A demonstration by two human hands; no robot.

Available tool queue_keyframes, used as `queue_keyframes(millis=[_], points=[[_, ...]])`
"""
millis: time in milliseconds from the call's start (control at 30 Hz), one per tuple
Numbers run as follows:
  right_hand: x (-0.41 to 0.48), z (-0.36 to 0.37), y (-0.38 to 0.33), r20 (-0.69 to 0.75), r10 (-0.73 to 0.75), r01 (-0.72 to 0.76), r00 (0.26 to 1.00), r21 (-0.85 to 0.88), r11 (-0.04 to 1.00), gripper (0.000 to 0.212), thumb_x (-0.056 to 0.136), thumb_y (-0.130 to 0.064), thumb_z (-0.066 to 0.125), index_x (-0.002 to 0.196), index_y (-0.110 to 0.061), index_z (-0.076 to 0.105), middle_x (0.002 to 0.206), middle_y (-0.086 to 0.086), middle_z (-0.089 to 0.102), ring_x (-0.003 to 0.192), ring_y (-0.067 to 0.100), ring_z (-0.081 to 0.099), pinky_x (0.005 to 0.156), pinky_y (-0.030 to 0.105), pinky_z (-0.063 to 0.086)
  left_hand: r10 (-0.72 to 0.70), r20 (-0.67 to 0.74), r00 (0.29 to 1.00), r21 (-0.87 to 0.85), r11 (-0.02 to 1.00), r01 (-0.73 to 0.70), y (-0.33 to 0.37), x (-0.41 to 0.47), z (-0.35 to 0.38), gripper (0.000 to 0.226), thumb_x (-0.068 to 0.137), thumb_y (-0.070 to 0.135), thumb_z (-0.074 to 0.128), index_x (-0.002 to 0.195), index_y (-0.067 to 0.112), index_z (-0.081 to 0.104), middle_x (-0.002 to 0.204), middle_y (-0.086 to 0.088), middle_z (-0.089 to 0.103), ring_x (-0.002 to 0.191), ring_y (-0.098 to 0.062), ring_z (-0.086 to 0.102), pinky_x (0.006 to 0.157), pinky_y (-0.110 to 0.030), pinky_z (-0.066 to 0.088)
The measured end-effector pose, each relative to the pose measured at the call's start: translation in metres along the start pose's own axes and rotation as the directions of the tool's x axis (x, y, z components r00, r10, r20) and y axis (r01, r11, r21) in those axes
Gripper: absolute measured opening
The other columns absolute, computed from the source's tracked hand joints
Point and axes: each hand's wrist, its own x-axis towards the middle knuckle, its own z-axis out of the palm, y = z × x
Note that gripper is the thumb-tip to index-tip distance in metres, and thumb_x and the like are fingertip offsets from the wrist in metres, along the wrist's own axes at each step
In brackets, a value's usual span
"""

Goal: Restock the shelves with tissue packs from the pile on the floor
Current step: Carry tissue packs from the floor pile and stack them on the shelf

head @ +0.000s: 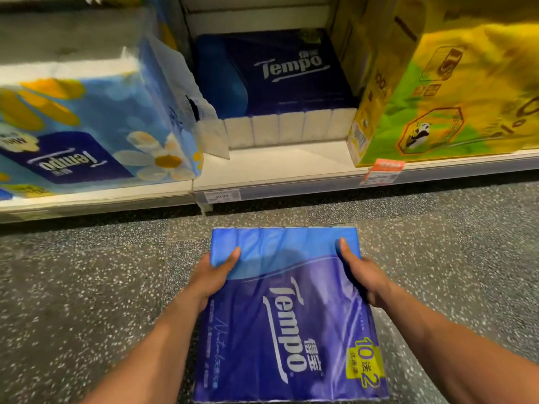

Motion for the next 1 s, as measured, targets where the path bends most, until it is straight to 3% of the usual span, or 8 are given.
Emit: queue_keyframes(millis=[167,267,367,500,600,767,900,1000], points=[[-0.009,0.001,-0.008,0.077,0.034,-0.041,0.996,0.090,0.995,0.118,0.044,-0.093,0.075,0.133,-0.016,0.063,0.111,0.007,0.078,0.097,0.026,0.076,0.091,0.048,0.060,0.052,0.003,0.999,-0.125,0.991,-0.052,0.004,-0.021,-0.007,0.058,0.060,0.066,0.084,0.106,0.037,0.063,0.105,0.003,0.074,0.092,-0.020,0.072,0.084,-0.050,0.060],[-0.034,-0.002,-0.030,0.089,-0.117,0.105,0.989,0.129,0.986,0.101,0.055,-0.089,0.074,0.127,-0.019,0.069,0.109,0.006,0.078,0.097,0.027,0.076,0.092,0.047,0.059,0.136,-0.040,0.990,-0.200,0.970,-0.141,0.019,-0.040,-0.012,0.079,0.050,0.065,0.084,0.118,0.034,0.061,0.110,0.004,0.074,0.095,-0.020,0.074,0.082,-0.046,0.061],[-0.068,-0.007,-0.063,0.063,-0.313,0.292,0.948,0.228,0.929,0.069,0.075,-0.067,0.070,0.122,-0.015,0.069,0.108,0.008,0.078,0.097,0.026,0.076,0.068,0.031,0.062,0.267,-0.086,0.960,-0.268,0.922,-0.281,0.048,-0.063,-0.017,0.072,0.055,0.052,0.083,0.120,0.029,0.063,0.108,0.008,0.076,0.096,-0.013,0.074,0.081,-0.036,0.060],[-0.112,-0.016,-0.106,-0.063,-0.534,0.533,0.843,0.229,0.814,0.082,0.061,-0.075,0.077,0.124,-0.023,0.068,0.116,-0.006,0.076,0.104,0.015,0.074,0.084,0.034,0.060,0.454,-0.187,0.871,-0.253,0.835,-0.489,0.098,-0.100,-0.017,0.057,0.060,0.037,0.082,0.113,0.027,0.065,0.102,0.012,0.077,0.091,-0.005,0.073,0.067,-0.016,0.056],[-0.140,-0.027,-0.140,-0.141,-0.639,0.652,0.757,0.232,0.722,0.050,0.076,-0.056,0.074,0.117,-0.027,0.068,0.116,-0.009,0.076,0.089,0.001,0.072,0.085,0.034,0.054,0.563,-0.252,0.787,-0.216,0.760,-0.613,0.144,-0.124,-0.023,0.050,0.070,0.032,0.083,0.117,0.029,0.063,0.100,0.016,0.075,0.086,0.003,0.071,0.066,-0.015,0.055],[-0.182,-0.048,-0.198,-0.129,-0.714,0.725,0.688,0.117,0.678,0.045,0.075,-0.072,0.068,0.107,-0.040,0.063,0.090,-0.021,0.073,0.084,0.020,0.062,0.072,0.043,0.043,0.718,-0.275,0.640,-0.235,0.595,-0.768,0.200,-0.150,-0.031,0.052,0.067,0.033,0.076,0.117,0.024,0.062,0.103,0.017,0.076,0.093,0.000,0.071,0.073,-0.016,0.055],[-0.195,-0.051,-0.230,-0.140,-0.771,0.780,0.622,0.197,0.593,0.051,0.073,-0.069,0.056,0.116,-0.040,0.062,0.107,-0.024,0.074,0.103,0.013,0.071,0.083,0.043,0.051,0.764,-0.329,0.556,-0.230,0.506,-0.831,0.221,-0.149,-0.036,0.050,0.071,0.027,0.087,0.115,0.025,0.062,0.107,0.018,0.075,0.099,0.000,0.068,0.080,-0.016,0.053],[-0.192,-0.042,-0.249,-0.180,-0.784,0.799,0.594,0.248,0.549,0.050,0.071,-0.070,0.058,0.110,-0.039,0.064,0.100,-0.025,0.074,0.086,0.001,0.067,0.081,0.046,0.048,0.768,-0.365,0.525,-0.208,0.483,-0.851,0.228,-0.136,-0.044,0.060,0.060,0.038,0.087,0.114,0.029,0.062,0.112,0.014,0.074,0.104,-0.004,0.068,0.083,-0.018,0.053]])
